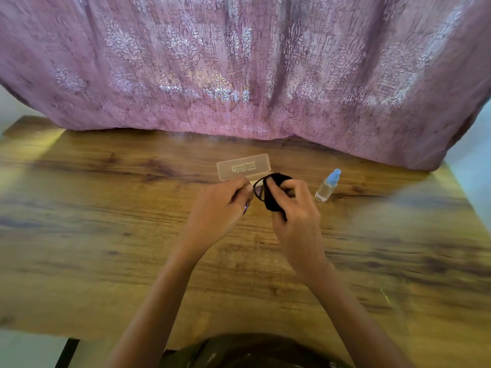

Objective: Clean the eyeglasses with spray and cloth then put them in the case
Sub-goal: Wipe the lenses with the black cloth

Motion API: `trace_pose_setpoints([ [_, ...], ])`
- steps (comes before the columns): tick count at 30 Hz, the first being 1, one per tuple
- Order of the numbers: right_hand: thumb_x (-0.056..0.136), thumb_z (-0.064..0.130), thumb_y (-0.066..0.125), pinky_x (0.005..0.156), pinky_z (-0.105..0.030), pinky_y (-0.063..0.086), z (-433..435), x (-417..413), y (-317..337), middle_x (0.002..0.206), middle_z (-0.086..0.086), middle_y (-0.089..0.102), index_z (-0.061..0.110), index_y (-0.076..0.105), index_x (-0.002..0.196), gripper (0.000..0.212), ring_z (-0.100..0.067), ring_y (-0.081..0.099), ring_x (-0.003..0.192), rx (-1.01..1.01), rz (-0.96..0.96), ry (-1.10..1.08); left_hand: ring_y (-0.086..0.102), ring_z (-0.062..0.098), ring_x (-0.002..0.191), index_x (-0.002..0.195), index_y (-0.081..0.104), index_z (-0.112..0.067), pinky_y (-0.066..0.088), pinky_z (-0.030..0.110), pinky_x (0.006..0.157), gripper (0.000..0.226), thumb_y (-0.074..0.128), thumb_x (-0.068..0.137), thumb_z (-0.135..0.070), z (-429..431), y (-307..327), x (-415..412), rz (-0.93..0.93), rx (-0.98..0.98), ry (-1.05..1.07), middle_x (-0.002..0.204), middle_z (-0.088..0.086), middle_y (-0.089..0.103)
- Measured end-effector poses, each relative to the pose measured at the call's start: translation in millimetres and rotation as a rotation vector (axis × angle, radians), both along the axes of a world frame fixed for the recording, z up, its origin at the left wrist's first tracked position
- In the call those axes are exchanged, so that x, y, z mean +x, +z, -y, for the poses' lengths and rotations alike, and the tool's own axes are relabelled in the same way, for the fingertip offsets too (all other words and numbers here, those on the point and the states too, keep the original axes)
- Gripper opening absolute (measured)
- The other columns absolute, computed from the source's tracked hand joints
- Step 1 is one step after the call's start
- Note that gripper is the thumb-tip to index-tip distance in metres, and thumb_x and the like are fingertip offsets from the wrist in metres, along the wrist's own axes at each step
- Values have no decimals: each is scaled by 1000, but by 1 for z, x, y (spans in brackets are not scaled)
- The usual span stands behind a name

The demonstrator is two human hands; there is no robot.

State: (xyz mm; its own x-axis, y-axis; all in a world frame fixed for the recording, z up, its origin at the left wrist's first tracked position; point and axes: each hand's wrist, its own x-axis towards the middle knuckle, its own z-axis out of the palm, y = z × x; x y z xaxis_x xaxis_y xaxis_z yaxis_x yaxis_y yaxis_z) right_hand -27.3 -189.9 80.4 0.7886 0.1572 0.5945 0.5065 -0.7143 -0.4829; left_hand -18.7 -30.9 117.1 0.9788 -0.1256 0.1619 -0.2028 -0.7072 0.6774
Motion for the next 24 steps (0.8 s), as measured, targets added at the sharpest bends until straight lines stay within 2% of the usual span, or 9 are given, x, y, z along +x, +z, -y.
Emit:
trace_pose_setpoints([
  [7, 86, -3, 67, 74, -35, 54, -6, -8, -2, 101, -14, 59, 0, 64, 125, 39, -24, 59, 89, -47, 1, 57, 54, 8, 59, 78, 60, -13, 34, 22, 54, 26, 48, 99, -20, 1, -1, 0, -16, -13, 8, 63, -8, 58],
  [10, 88, -2, 62, 73, -34, 55, -3, -5, 1, 101, -14, 59, 1, 64, 125, 37, -24, 59, 89, -20, -2, 40, 52, 7, 57, 76, 60, -15, 36, 26, 55, 27, 48, 99, -20, 1, -1, -1, -8, -7, -5, 61, -9, 56],
  [13, 88, 2, 57, 76, -29, 54, 2, 1, 4, 99, -13, 57, -1, 64, 124, 37, -21, 58, 88, -10, 5, -8, 51, 9, 57, 74, 58, -18, 35, 26, 55, 28, 47, 99, -21, 1, -1, -2, 11, -3, 8, 60, -8, 55],
  [16, 84, -6, 64, 78, -21, 49, 7, 4, 3, 100, -12, 57, -1, 64, 124, 40, -19, 57, 89, -11, -4, -40, 51, 10, 57, 73, 57, -19, 34, 23, 54, 28, 47, 99, -23, -1, -2, -1, 23, -16, 39, 59, -7, 54],
  [20, 82, -7, 67, 74, -31, 55, 7, -1, 0, 100, -13, 58, -2, 64, 123, 42, -21, 58, 89, -8, -12, -3, 48, 2, 52, 73, 58, -19, 35, 14, 52, 28, 48, 99, -24, -4, -2, 0, 10, -55, 87, 52, -12, 50],
  [24, 77, -11, 71, 74, -31, 57, 4, -10, -5, 101, -15, 59, -3, 65, 121, 45, -22, 60, 89, -20, -24, 30, 50, -3, 53, 73, 57, -24, 37, 10, 55, 28, 48, 99, -25, -7, -3, 1, -5, -51, 109, 52, -12, 50],
])
